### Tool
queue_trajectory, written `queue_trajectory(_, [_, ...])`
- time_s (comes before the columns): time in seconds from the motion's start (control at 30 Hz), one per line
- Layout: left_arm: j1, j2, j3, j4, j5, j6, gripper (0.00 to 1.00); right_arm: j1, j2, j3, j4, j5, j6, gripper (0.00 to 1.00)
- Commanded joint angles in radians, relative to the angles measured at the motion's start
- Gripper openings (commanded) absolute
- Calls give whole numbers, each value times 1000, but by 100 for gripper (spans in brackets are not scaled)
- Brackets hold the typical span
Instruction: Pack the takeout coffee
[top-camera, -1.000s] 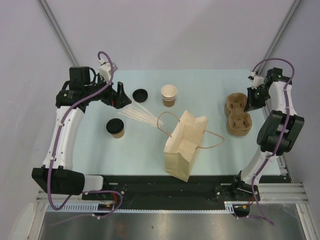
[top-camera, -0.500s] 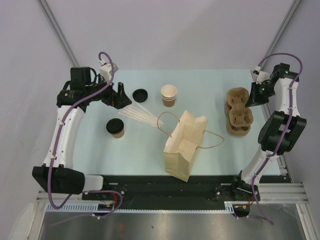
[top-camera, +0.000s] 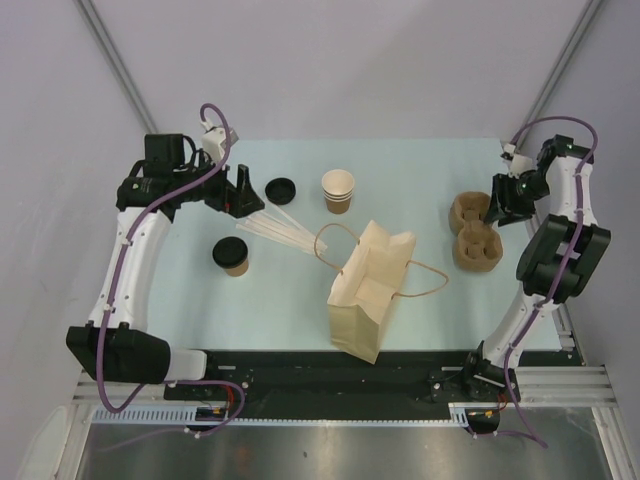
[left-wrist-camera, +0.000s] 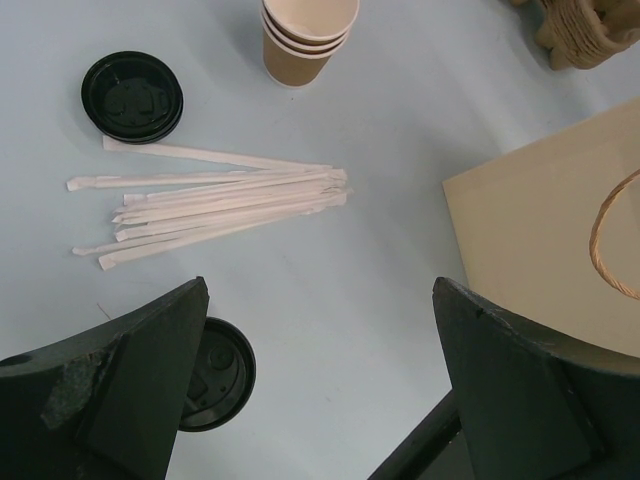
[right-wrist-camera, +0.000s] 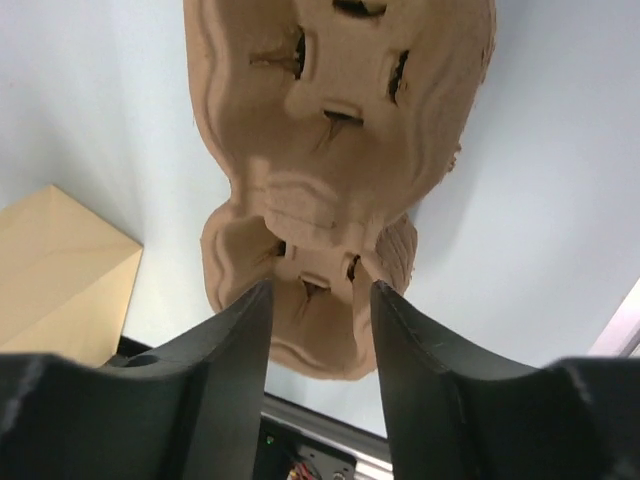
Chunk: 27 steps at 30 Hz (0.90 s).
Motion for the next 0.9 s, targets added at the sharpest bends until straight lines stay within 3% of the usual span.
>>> queue_trajectory(0.0, [-8,-5,43,4,16,10,100,-9,-70,42,-83,-10,-133,52])
queue_trajectory(0.13, [-11,-3,43,1,20,14,100,38,-178,-50,-136,-18,-299,49])
queue_trajectory(0.33, [-16,-6,51,-1,19,14,100,198,-307,-285,-90,116,-437,46])
queue_trajectory(0.53, [-23,-10,54,-7,20,17,99,282,-327,-331,-68,180,-485,47])
queue_trajectory(0.87, [-27,-13,51,-2,19,17,100,296,-290,-377,-31,233,-512,48])
